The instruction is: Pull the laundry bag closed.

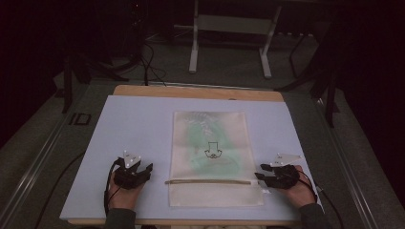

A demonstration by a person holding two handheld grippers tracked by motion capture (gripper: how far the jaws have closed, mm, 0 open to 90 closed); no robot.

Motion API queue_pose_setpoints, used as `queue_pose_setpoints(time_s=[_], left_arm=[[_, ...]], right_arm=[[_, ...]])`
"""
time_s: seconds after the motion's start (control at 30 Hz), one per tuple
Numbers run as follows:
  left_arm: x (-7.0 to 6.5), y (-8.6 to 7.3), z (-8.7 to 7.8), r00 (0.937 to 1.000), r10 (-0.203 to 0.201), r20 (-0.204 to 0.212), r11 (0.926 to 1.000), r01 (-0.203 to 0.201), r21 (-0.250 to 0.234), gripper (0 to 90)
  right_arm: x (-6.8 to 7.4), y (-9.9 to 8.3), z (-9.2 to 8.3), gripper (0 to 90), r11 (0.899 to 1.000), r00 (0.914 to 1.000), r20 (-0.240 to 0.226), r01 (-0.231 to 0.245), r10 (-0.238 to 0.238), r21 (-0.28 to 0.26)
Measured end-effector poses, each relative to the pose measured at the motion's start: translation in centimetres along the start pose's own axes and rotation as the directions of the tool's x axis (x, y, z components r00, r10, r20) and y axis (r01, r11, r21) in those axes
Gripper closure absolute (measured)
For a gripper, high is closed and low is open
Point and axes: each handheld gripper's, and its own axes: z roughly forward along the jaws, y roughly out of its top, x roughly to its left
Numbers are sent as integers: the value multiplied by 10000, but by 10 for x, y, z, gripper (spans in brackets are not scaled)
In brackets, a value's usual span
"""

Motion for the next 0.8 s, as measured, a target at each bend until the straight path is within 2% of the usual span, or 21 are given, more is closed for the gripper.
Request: queue_pose_setpoints(time_s=[0.1,0.3,0.8], left_arm=[[-1,0,1,9998,84,166,10000,-84,17,486],[-1,1,-1,9993,65,366,9999,-59,-145,493],[-4,1,-2,9965,240,795,9996,-227,-175,512]], right_arm=[[4,2,-1,556,9988,9992,-167,366,-360,321],[10,7,0,549,9946,9967,-261,783,-767,677],[28,26,4,569,9820,9870,-837,1469,-1375,1187]])
